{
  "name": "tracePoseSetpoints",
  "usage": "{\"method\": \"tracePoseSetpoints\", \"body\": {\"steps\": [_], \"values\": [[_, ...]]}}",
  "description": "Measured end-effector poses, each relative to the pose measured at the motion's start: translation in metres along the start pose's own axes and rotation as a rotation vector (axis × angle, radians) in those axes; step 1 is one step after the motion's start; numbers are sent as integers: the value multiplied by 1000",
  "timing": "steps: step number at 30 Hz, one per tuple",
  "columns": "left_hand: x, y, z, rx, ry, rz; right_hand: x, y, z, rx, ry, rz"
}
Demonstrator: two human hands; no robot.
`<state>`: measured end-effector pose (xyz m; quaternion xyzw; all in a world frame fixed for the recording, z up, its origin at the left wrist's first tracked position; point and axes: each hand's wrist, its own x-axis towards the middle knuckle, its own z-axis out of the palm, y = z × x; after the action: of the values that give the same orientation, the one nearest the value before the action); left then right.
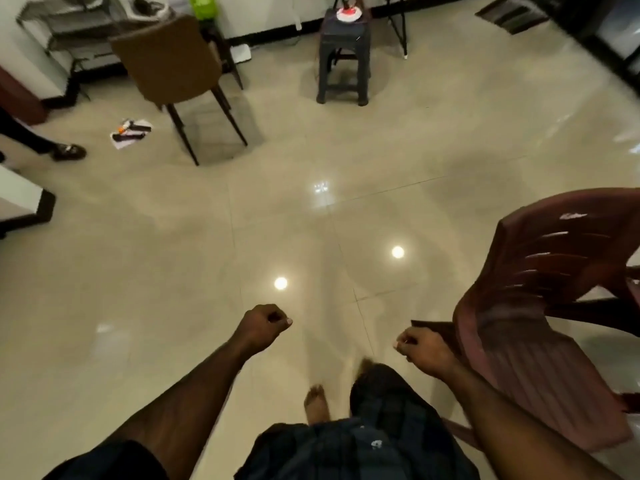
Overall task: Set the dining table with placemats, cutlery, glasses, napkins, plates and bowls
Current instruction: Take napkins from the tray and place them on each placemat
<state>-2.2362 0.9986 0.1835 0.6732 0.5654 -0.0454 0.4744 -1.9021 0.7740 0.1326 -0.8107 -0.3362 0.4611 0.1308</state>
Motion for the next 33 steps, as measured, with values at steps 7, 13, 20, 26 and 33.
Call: {"method": "tracePoseSetpoints", "body": {"steps": [7, 13, 20, 26, 33], "values": [[180, 119, -37, 29, -31, -19, 164, -50, -86, 51, -48, 36], [291, 250, -59, -3, -33, 56, 263, -91, -232, -23, -62, 27], [453, 411, -60, 63, -120, 158, 364, -102, -409, 205, 263, 73], [597, 547, -31, 303, -318, 222, 402, -19, -467, 346, 343, 406], [708, 747, 70, 654, -570, 392, 402, 49, -525, 769, 557, 638]]}}
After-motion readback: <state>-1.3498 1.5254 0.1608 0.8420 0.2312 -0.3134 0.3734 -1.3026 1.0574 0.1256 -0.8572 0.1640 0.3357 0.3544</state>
